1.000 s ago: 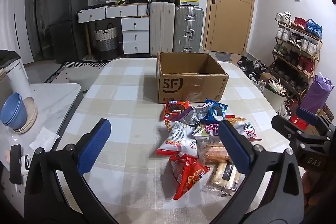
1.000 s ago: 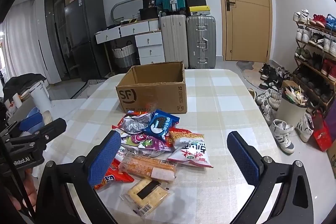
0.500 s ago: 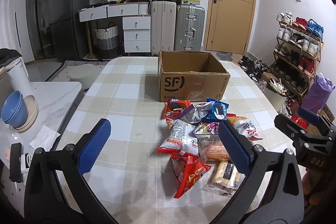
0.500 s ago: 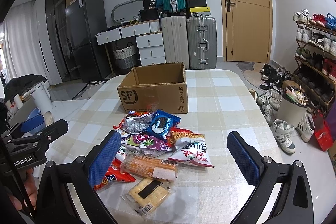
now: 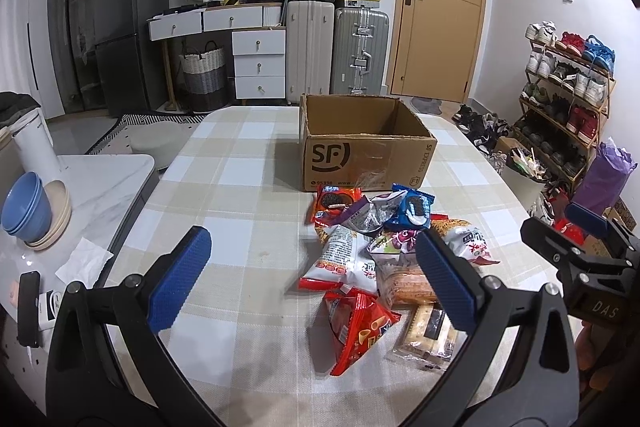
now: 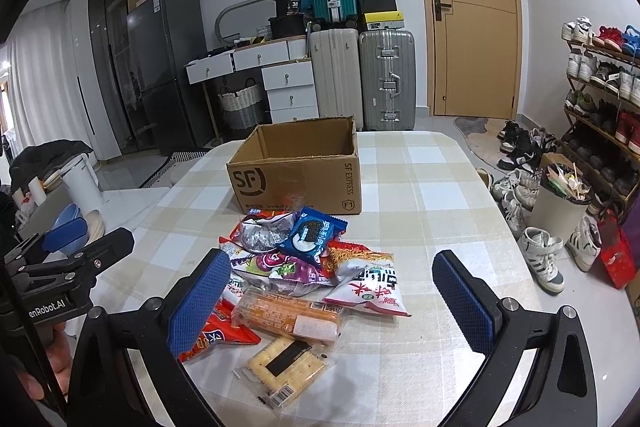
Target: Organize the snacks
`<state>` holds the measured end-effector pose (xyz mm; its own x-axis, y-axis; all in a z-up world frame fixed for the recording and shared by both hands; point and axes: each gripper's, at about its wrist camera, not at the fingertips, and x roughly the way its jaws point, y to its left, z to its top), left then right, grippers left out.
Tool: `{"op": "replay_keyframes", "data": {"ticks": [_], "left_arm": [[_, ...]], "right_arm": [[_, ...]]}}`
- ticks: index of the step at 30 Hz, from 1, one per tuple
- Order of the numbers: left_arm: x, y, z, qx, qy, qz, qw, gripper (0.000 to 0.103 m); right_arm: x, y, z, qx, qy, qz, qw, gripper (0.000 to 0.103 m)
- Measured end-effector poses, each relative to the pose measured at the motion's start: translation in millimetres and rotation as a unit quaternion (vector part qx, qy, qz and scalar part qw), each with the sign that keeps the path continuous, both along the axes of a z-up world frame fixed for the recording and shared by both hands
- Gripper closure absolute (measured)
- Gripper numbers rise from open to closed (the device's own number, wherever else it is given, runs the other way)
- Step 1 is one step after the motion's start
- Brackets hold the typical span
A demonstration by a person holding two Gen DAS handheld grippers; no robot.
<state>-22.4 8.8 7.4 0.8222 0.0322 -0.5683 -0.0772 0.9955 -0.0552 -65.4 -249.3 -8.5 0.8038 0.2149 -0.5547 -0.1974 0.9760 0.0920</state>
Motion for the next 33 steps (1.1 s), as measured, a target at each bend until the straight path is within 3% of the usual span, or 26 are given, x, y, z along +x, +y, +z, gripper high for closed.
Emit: {"op": "replay_keyframes", "data": {"ticks": [24, 33], "left_arm": [[1, 6, -3, -0.002, 0.002, 0.005, 1.0, 0.001], [10, 4, -18, 0.0, 0.033, -0.006, 0.9994, 0.001]], "right_arm": [[-1, 3, -3, 0.002, 0.002, 0.003, 1.0, 0.0], [-1, 1, -9, 0.004, 0.009, 0.0, 1.0, 0.0]]}}
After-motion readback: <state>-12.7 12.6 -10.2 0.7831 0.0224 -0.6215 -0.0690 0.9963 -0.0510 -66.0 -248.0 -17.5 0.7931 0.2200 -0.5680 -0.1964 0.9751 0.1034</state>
